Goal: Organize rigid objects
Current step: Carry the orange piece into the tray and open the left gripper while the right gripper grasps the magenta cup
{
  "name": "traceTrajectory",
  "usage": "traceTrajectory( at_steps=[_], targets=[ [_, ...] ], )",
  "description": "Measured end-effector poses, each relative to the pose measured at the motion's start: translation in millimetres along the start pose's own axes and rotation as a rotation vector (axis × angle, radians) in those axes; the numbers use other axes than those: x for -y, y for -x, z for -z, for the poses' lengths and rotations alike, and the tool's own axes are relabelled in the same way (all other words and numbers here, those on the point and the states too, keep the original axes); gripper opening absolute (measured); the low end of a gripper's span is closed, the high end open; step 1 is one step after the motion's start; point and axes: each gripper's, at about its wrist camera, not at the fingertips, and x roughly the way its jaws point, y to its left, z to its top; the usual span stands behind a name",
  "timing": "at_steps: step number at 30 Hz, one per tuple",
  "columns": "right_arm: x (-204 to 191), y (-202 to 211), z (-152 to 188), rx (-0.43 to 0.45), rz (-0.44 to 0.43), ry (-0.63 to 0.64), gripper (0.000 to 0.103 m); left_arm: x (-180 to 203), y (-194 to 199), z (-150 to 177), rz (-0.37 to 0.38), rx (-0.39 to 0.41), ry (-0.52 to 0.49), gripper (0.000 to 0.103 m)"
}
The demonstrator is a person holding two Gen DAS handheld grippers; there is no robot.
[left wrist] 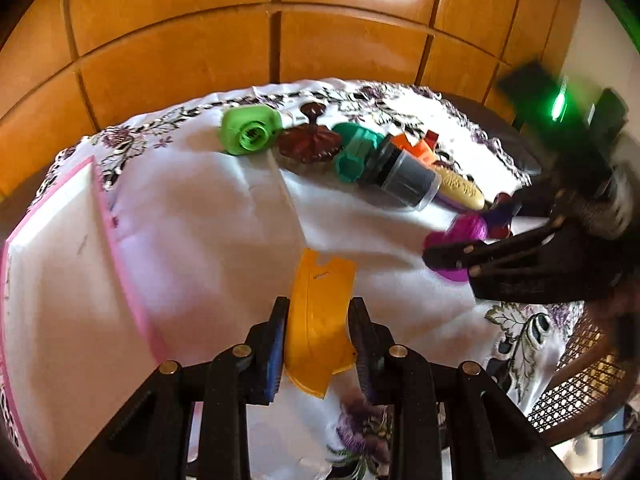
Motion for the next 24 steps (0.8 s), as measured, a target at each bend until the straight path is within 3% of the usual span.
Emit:
traceTrajectory(
  at_steps=[5, 8, 11, 12, 19, 24],
  targets=[
    [-13.9, 7.4, -7.2, 0.046, -0.024, 0.026, 0.032, -17.9, 22.8, 3.6, -0.002, 0.045, 0.056, 0.030],
    [-27.1, 5.5, -17.0, 0.065, -0.112, 0.042, 0.032, -30.3, 39.1, 5.8, -0.010, 0.076, 0.091, 0.030],
    [-42.0, -4.4, -20.4, 0.053, -0.133, 0.060, 0.032, -48.7, 56.9, 6.0, -0.029, 0.111, 0.134, 0.030],
    [-45.6, -4.1, -21.4, 0.088, -0.126, 0.069, 0.032, -57.5, 63.6, 6.4, -0.039, 0.123, 0.155, 0.030],
    [-41.9, -4.4, -21.1, 0.112, -0.153, 0.065, 0.032, -139.6, 95.4, 3.2, -0.138, 0.171, 0.330, 0.030],
    [-47.0, -4.8, -21.7, 0.128, -0.129, 0.098, 0.032, -197.6, 94.0, 1.7, -0.212, 0.166, 0.432, 0.030]
  ],
)
